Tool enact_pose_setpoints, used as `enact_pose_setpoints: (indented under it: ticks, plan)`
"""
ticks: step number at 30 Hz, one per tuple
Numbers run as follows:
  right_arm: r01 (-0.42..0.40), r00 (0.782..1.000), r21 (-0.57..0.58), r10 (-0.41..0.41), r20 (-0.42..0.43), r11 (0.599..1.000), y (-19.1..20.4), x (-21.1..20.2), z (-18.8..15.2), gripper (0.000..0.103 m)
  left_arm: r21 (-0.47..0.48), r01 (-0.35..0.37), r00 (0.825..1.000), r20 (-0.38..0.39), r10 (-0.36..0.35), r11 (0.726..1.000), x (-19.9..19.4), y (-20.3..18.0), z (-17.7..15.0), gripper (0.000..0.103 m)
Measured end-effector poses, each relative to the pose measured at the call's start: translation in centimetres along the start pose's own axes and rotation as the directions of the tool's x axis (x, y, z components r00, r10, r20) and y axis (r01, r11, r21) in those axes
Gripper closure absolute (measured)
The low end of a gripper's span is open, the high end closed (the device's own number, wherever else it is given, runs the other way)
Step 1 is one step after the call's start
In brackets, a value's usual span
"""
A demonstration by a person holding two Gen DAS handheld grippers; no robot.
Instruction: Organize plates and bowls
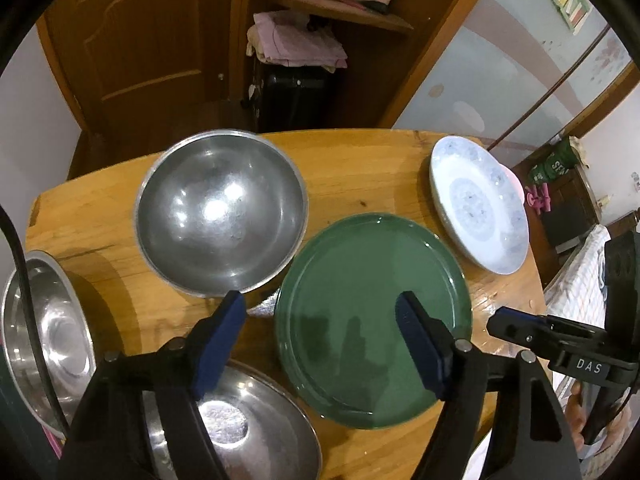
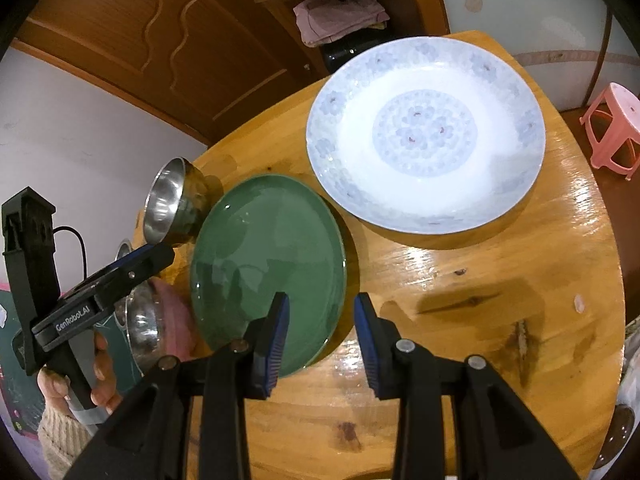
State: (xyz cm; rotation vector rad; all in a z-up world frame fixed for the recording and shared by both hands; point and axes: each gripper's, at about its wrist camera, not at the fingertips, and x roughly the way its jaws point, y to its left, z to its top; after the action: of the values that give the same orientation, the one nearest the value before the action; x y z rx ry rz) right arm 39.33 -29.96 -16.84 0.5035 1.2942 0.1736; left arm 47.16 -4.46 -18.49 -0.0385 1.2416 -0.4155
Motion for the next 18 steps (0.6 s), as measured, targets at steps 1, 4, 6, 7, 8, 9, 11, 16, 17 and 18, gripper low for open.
enact_pose_setpoints:
  ticks: [1,4,6,7,8,9,11,16,17,18]
  plan:
    - [0.001,1.0,0.0,-0.001,-0.004,1.0,0.0,0.0,0.0,0.07,-0.001,0.006,1.0,-0.01,-0.006,1.0,0.2,0.0,-0.1,0.029]
    - [0.007,1.0,0.003,-0.007,-0.011,1.0,-0.3,0.4,0.3,0.07,-0.005,0.004,0.999,-0.038,-0.004,1.0,1.1,0.2,-0.1,0.03]
    - [0.003,1.0,0.007,-0.003,-0.018,1.0,-0.5,0.8,0.5,0.069,-0.004,0.002,0.999,-0.041,-0.002,1.0,1.4,0.3,0.0,0.032]
    - [0.003,1.0,0.009,-0.002,-0.02,1.0,-0.6,1.0,0.6,0.07,0.0,0.004,0.999,-0.041,-0.004,1.0,1.4,0.4,-0.1,0.038]
    - [0.002,1.0,0.012,-0.001,-0.022,1.0,-0.7,1.2,0.6,0.07,0.0,0.014,0.999,-0.052,-0.014,1.0,1.7,0.4,0.0,0.04]
    - [0.001,1.0,0.012,0.0,-0.025,1.0,-0.8,1.4,0.7,0.069,-0.001,0.021,0.998,-0.061,-0.021,1.0,1.9,0.5,0.0,0.045]
    - [-0.001,1.0,0.01,0.002,-0.031,1.0,-0.9,1.6,0.7,0.07,0.007,0.007,0.998,-0.067,-0.007,1.0,2.1,0.5,0.0,0.046]
    - [-0.002,0.999,0.002,0.003,-0.036,1.0,-0.9,2.1,0.8,0.069,0.033,-0.009,0.995,-0.096,0.012,0.999,2.8,0.1,0.3,0.048]
    - [-0.005,0.999,0.004,0.005,-0.037,1.0,-0.9,2.2,0.8,0.07,0.037,-0.013,0.994,-0.105,0.017,0.999,3.0,0.0,0.4,0.048]
    - [-0.008,0.999,0.005,0.008,-0.037,1.0,-0.9,2.2,0.8,0.069,0.039,-0.021,0.993,-0.115,0.025,0.999,3.2,0.0,0.6,0.049]
